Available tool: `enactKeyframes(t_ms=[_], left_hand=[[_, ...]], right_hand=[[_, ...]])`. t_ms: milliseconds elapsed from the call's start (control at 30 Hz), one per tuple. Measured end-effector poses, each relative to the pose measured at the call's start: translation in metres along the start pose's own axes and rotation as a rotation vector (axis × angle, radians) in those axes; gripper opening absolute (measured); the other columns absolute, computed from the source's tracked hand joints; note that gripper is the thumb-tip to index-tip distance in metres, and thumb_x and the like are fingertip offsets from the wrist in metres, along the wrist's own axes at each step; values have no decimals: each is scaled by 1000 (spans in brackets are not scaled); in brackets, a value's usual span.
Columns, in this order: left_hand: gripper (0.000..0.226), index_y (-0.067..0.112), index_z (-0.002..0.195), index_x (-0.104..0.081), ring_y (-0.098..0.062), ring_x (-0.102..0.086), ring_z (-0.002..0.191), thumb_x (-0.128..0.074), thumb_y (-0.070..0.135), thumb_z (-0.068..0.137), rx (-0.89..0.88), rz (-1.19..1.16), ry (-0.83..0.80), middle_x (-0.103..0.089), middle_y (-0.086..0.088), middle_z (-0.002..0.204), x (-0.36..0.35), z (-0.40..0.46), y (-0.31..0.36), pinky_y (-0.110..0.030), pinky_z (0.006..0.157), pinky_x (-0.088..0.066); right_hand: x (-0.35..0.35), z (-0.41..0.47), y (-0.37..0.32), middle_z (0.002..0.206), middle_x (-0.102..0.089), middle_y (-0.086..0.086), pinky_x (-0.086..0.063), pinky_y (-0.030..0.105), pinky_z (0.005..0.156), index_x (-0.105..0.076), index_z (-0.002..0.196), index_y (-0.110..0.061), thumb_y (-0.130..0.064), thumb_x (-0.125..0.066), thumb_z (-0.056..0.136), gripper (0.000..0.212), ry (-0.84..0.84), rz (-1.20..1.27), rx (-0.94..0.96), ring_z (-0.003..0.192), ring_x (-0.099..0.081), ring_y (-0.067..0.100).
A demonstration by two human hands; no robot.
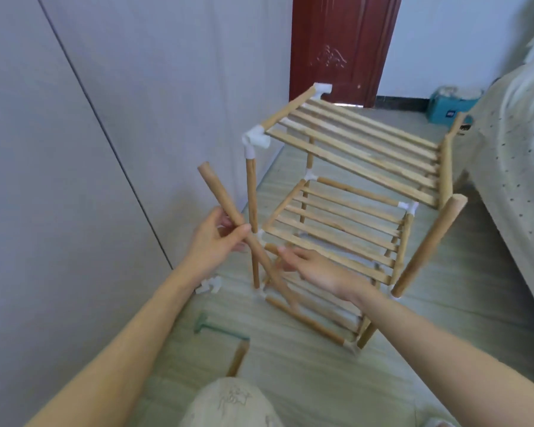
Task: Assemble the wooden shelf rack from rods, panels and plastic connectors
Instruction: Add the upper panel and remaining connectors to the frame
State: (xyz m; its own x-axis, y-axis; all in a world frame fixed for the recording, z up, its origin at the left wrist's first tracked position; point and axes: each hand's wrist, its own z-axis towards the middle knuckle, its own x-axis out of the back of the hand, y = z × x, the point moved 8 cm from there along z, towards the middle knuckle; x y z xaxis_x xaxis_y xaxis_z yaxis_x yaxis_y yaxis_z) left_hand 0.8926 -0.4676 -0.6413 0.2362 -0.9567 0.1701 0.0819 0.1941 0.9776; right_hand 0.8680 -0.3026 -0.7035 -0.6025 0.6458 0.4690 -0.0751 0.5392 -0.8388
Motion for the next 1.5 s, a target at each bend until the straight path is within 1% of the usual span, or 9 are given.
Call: enactKeyframes(t_ms=[200, 333, 467, 600, 733, 900, 1033, 1267, 1500], left_hand=[[8, 9, 95, -59, -13, -70, 74, -60, 5, 88, -113, -177, -31, -64, -8, 87, -38, 7, 57, -21, 65, -56], [20, 11, 99, -61, -13, -65, 83, -42, 20, 99, -164, -122, 60, -66, 3, 86, -41, 29, 71, -22, 70, -54], [37, 6, 130, -39, -32, -50, 116, -38, 28, 100, -23, -70, 366, -50, -14, 123, -3, 68, 55, -37, 96, -42], [54, 14, 145, -25, -24, -38, 130, -31, 44, 100, 90, -10, 245, -36, -6, 145, -15, 107, 50, -38, 105, -30], [51, 13, 131, -48, -18, -51, 99, -24, 47, 100, 51, -24, 184, -54, -2, 106, -34, 123, 50, -33, 86, -34], [31, 19, 104, -60, -16, -55, 77, -36, 37, 97, 10, -117, 299, -56, 0, 79, -33, 107, 45, -35, 82, -45], [34, 21, 73, -52, -1, -49, 55, -34, 36, 97, -53, -80, 337, -49, 4, 67, -34, 74, 47, -18, 55, -41], [34, 14, 74, -47, -15, -44, 63, -34, 36, 97, -46, -73, 317, -44, -4, 67, -39, 46, 50, -30, 59, -36], [34, 15, 72, -45, -10, -39, 59, -26, 33, 95, -4, -51, 303, -40, -2, 65, -42, 44, 50, -19, 50, -32]], right_hand=[[44, -39, -65, 80, -56, -5, -44, 25, 72, -59, 102, -17, -21, -48, 98, 12, 188, -36, 265, 69, -52, 7], [83, -57, -66, 79, -52, 4, -35, 28, 62, -56, 112, -11, -18, -44, 99, 20, 341, -144, 253, 65, -46, 15], [116, -70, -55, 82, -55, 3, -34, 25, 61, -59, 111, -15, -19, -46, 98, 19, 400, -217, 229, 65, -45, 12], [133, -75, -45, 73, -55, -3, -37, 20, 59, -59, 92, -25, -26, -46, 98, 15, 423, -13, 224, 61, -45, 9], [134, -72, -34, 62, -49, -2, -34, 20, 49, -64, 100, -8, -35, -45, 97, 33, 419, 176, 164, 50, -40, 8], [123, -77, -24, 58, -41, -5, -28, 23, 50, -66, 84, -16, -45, -43, 95, 38, 405, 4, 145, 48, -34, 7], [110, -90, -17, 53, -44, -10, -32, 24, 51, -52, 64, -30, -49, -43, 94, 37, 355, -217, 138, 49, -40, 5], [124, -121, -24, 61, -53, -11, -49, 31, 61, -42, 67, -35, -58, -34, 91, 34, 583, -631, 134, 66, -59, 17], [147, -137, -43, 62, -48, -11, -42, 27, 53, -47, 78, -30, -60, -27, 89, 38, 797, -847, 171, 64, -60, 18]])
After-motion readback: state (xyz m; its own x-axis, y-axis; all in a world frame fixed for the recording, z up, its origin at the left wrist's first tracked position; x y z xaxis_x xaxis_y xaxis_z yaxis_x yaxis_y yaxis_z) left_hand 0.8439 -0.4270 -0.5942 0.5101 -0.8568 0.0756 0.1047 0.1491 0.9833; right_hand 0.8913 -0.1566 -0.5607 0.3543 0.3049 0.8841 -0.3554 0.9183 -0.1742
